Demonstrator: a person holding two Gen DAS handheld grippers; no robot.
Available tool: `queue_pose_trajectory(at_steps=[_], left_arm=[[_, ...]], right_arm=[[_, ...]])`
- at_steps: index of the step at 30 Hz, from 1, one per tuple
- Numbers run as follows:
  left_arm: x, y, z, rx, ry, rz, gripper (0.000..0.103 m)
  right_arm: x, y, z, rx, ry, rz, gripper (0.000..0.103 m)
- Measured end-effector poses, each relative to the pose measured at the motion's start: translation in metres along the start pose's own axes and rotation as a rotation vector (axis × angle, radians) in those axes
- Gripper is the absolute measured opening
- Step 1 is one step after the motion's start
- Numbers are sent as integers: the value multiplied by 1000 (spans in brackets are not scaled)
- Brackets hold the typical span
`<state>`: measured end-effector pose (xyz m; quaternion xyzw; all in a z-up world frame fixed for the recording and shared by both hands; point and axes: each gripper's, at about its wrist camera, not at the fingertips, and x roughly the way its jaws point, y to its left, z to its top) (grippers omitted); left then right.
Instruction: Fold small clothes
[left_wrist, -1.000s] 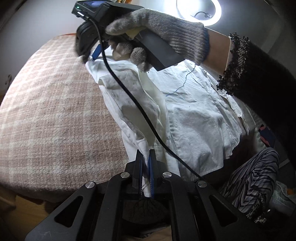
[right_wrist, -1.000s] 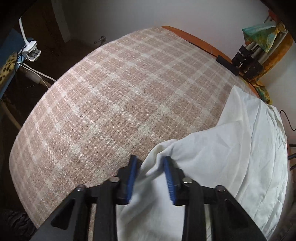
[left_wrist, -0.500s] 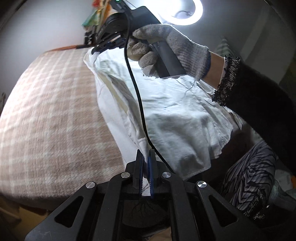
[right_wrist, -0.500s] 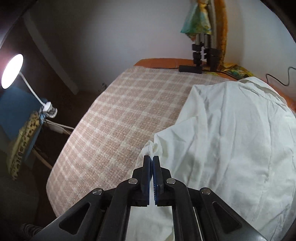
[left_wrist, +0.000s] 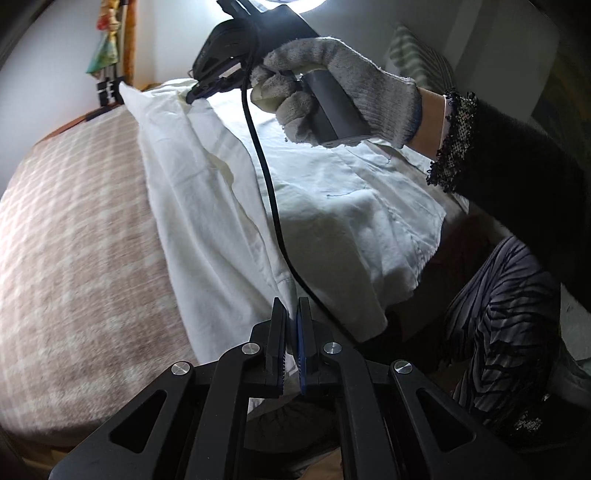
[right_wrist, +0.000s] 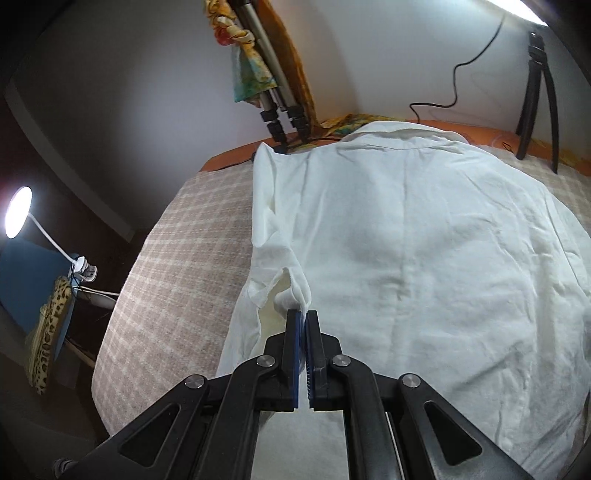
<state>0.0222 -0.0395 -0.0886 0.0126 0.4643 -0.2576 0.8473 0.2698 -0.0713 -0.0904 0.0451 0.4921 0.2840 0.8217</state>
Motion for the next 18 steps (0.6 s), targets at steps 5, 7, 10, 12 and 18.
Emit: queue_pose_trajectory(at_steps=[5,7,10,12,18], left_arm=[[9,-7,2,21,28,-2,4],[10,-8,1,20,32,-1,4],[12,-10,2,13,33,-19,4],[14,-12,2,10,42,-45,5],[5,-23,1,40,34,-132,27]], right_arm=[[1,-33,-4,65,13,-26,0],[6,-38,-5,70,22,-27,0],[10,-39,-5,43,24,-59,0],[13,-41,-4,36,27,-77,0],[4,-49,-3,21,47,-130,29]])
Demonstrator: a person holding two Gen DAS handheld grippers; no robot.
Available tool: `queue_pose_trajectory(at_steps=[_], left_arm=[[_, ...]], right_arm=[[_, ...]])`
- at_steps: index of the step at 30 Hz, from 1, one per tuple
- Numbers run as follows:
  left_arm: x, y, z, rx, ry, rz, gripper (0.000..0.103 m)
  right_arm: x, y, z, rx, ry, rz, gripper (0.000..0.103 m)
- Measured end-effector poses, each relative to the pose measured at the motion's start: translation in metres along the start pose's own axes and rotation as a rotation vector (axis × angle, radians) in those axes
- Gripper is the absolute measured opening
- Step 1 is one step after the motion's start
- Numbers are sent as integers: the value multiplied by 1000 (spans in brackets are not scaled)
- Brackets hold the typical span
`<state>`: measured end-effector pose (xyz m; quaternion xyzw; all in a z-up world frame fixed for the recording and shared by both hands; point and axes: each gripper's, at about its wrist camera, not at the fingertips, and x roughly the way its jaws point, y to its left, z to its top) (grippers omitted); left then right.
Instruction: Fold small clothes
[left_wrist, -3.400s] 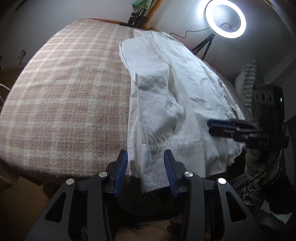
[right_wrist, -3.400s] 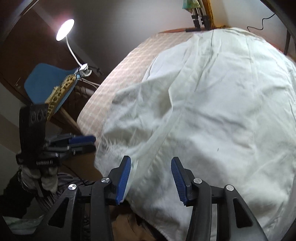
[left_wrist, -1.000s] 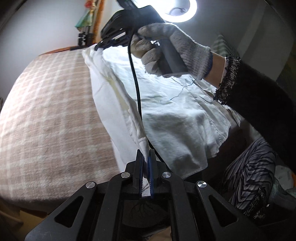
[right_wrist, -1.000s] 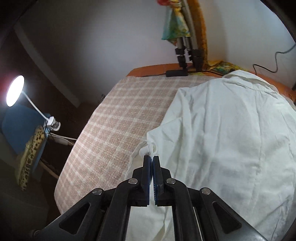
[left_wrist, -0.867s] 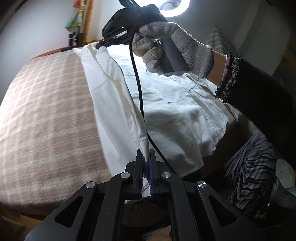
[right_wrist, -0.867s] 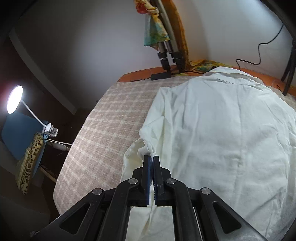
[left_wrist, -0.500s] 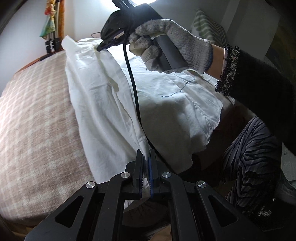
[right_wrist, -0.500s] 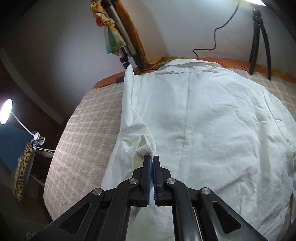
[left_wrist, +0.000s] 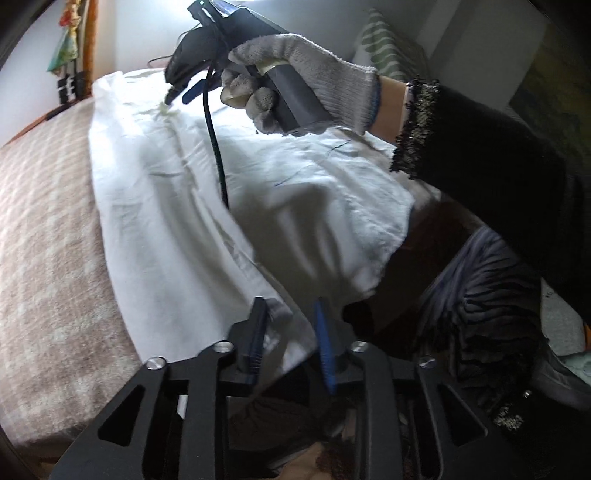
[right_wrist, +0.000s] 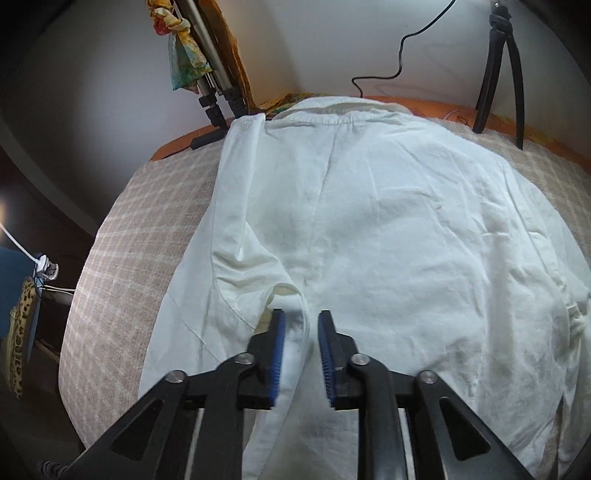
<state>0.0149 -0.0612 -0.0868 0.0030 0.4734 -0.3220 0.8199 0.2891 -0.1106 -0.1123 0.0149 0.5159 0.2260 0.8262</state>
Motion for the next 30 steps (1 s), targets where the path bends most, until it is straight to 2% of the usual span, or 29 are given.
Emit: queue_pose_trajectory(at_steps=[1,5,7,9,11,13,16,18,21,25,26,29,30], left_arm=[[-4,-1,-1,2,-9,-21,27],[-34,3,-9,-7,-70,-103,27],[-50,12,-12,-12,-120,-98,27],[-57,28,-14,-46,-147,-25,27],[-57,47,-15,-109,-145,15,27],[-53,61,-15,-155,-130,45,27],[-43,67,-11,-148,-98,95,27],[-38,68,-11,-146,-85,92,27],[-35,69,-11,-144,-77,87,27],[-26,61,-13,-116,-56,94,27],[-24,62,-14,-118,-48,93,27],[-18,63,-16,-126,-30,95,27],[-17,61,-16,-125,-29,99,27]], right_arm=[[-10,-2,-1,-6,-22,-4,32],[-61,-10,-8,-7,-82,19,32],[-88,-10,-21,-17,-95,57,33],[-107,-4,-40,-32,-89,97,33],[-119,4,-67,-47,-65,158,33],[-118,15,-98,-56,-22,218,33],[-103,30,-133,-67,48,264,33],[-86,40,-151,-72,106,283,33],[-64,51,-166,-117,167,251,34],[-59,52,-171,-109,168,256,42],[-60,52,-171,-113,161,257,40],[-61,58,-174,-145,160,252,25],[-60,63,-174,-159,162,245,17]])
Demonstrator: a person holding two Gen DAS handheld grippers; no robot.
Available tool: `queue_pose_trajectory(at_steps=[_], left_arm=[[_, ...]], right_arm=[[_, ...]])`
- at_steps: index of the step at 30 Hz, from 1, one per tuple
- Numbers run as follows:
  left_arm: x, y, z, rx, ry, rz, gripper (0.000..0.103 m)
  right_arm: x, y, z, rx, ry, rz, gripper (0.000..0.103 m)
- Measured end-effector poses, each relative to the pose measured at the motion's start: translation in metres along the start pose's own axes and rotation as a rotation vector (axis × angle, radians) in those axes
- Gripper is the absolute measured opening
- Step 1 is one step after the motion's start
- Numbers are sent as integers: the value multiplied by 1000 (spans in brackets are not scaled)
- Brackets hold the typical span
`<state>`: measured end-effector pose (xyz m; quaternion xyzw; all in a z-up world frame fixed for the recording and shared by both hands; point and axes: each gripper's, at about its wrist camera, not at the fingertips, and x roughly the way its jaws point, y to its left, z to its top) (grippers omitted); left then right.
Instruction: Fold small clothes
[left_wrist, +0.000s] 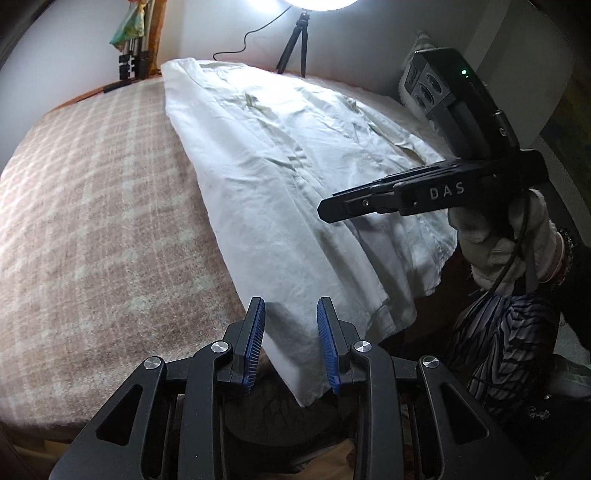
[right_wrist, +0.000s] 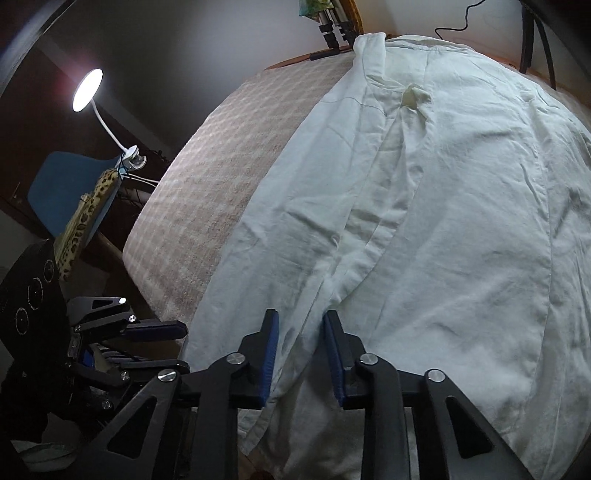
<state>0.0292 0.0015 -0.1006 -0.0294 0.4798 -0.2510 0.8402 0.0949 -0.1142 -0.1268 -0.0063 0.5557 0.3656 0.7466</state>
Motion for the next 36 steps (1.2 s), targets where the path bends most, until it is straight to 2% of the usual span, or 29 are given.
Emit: queue_pose_trajectory(at_steps=[1,2,6,8,10,11,14,18,22,25,28,31,36], left_arm=[[0,-1,0,-2,11,1,27],[-1,-3,1,6,9,4,27],[-10,-8,0,49,-7,39,27],[-13,-5,8,57,-14,55,27],[-15,0,23,61,-38,80,27],[-15,1,30,63,-51,83,27],[-8,9,57,93,-88,119,27],[15,30,91,73,-111,123,27],[42,49,111,83,-89,143,27],[54,56,106,85,-49,135,27],[57,46,88,154,-19,132,27],[52,32,64,212,-8,129,27],[31,12,29,256,-18,125,25]], right_arm=[[2,4,-1,-20,5,-15,7],[3,8,-2,-35,8,-37,4],[-12,12,-1,-79,-11,-100,2],[-11,11,-2,-89,0,-97,7],[-6,6,-2,-57,26,-68,18],[-5,6,-3,-50,29,-75,21],[-13,8,0,-59,-12,-99,27],[-32,10,9,-53,-118,-78,27],[-28,14,15,-64,-125,-85,25],[-15,21,16,-104,-105,-106,24],[-2,27,10,-142,-66,-136,24],[4,24,1,-156,-33,-160,24],[-5,21,-13,-158,-15,-144,24]])
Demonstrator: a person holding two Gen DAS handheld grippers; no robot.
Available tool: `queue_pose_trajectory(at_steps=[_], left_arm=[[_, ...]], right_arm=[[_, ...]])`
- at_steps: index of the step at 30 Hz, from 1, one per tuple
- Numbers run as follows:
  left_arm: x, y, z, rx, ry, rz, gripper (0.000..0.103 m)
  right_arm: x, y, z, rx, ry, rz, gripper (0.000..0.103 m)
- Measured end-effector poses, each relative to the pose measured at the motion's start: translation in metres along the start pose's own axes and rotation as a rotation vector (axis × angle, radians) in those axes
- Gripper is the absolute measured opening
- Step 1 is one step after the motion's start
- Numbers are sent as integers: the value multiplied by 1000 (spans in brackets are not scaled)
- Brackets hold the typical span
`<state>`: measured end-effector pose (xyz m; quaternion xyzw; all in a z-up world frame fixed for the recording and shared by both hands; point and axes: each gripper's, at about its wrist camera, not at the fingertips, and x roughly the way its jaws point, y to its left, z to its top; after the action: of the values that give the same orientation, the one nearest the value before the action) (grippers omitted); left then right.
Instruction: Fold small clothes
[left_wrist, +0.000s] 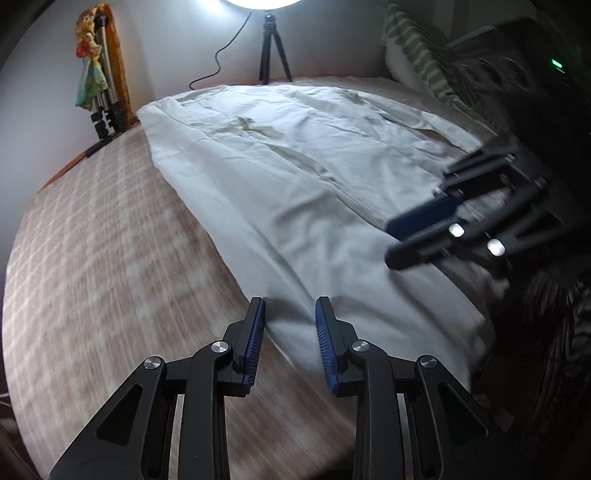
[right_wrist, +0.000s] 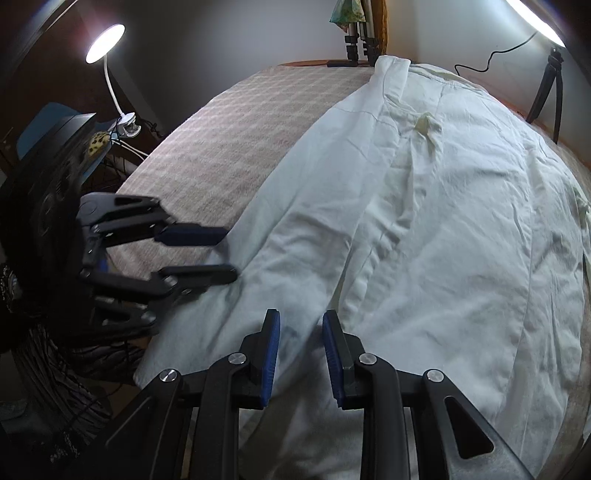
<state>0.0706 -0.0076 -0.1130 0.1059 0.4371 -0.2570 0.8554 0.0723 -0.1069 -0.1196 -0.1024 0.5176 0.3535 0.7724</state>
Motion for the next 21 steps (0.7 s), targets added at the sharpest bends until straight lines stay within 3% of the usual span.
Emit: queue_pose_trajectory(at_steps=[10,14,21], left_arm=[[-28,-44,-37,103,41,-5,25],[-42,-47,-28,27,7,-50,25],[-51,-52,8,-67,-64,-109,27]], right_arm=[[-25,19,-48,-123,29,-58,24],[-53,6,-54,-71,-46,-45,30],[-114,-51,-60,113,-258,-145,42]])
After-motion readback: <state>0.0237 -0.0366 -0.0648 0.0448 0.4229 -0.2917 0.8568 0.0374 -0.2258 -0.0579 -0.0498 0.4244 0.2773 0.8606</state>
